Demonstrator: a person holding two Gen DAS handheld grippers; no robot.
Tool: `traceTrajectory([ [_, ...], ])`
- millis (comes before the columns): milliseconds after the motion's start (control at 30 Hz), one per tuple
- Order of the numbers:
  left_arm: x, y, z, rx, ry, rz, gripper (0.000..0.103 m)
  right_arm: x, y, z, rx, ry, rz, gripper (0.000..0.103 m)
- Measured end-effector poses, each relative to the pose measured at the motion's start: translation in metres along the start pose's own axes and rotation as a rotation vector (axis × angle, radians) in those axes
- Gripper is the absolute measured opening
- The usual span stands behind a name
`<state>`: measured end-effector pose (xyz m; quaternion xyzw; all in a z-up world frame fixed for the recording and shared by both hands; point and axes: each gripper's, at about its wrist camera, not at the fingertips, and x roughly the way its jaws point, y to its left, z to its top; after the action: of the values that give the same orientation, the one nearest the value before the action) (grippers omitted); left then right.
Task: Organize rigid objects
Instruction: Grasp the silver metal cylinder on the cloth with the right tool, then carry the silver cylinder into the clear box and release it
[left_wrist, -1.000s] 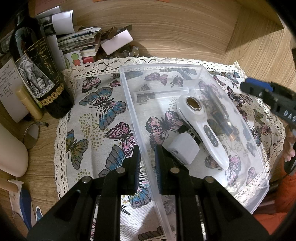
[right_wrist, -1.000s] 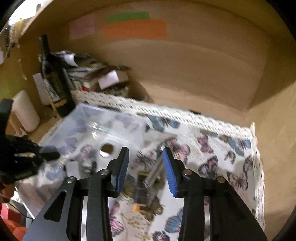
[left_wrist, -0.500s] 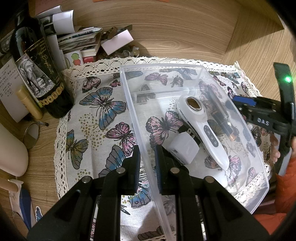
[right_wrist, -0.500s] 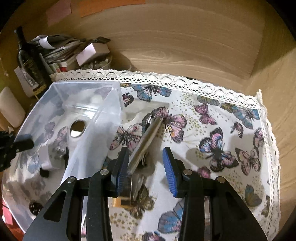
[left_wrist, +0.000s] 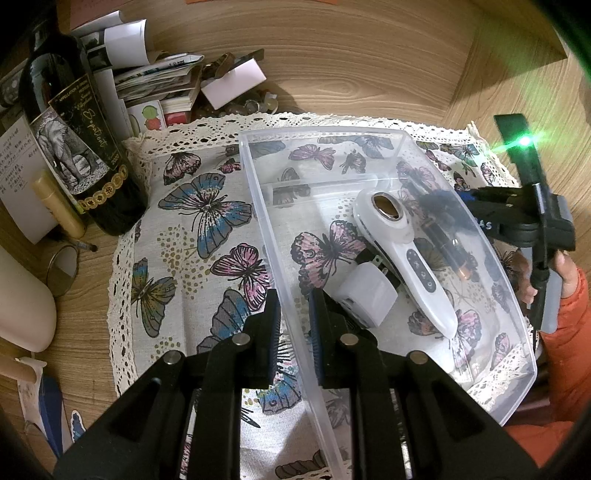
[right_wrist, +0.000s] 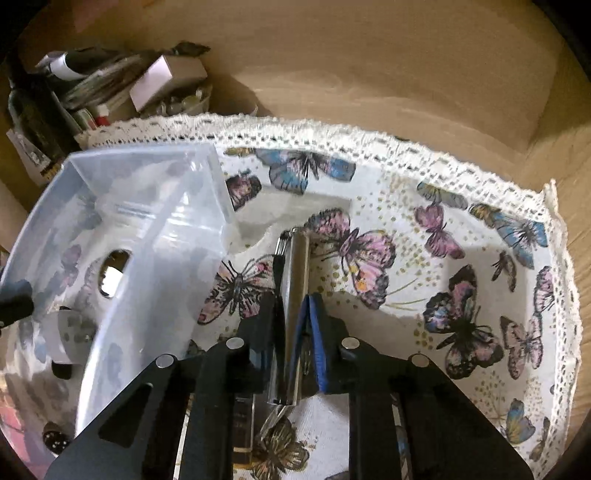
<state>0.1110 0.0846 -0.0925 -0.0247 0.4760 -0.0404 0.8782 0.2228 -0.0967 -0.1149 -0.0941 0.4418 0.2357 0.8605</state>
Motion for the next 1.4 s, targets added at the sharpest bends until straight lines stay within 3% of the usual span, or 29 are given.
traceTrajectory([
  [400,0.000,0.000,0.000,0.000,0.000,0.000,0.015,-0.065,0.007,0.006,-0.009,-0.164,0.000,0.014],
  [767,0.000,0.000,0.000,0.000,0.000,0.000,0.015,-0.108,0.037,0.017,-0.056,-0.294,0.084,0.014],
  [933,0.000,0.000,0.000,-0.001,0.000,0.000,0.015,-0.107,0.057,0.015,-0.098,-0.290,0.129,0.014],
  [1400,0.000,0.000,0.000,-0.002,-0.001,0.000,0.015,-0.055,0.089,0.002,-0.170,-0.126,0.188,0.014],
])
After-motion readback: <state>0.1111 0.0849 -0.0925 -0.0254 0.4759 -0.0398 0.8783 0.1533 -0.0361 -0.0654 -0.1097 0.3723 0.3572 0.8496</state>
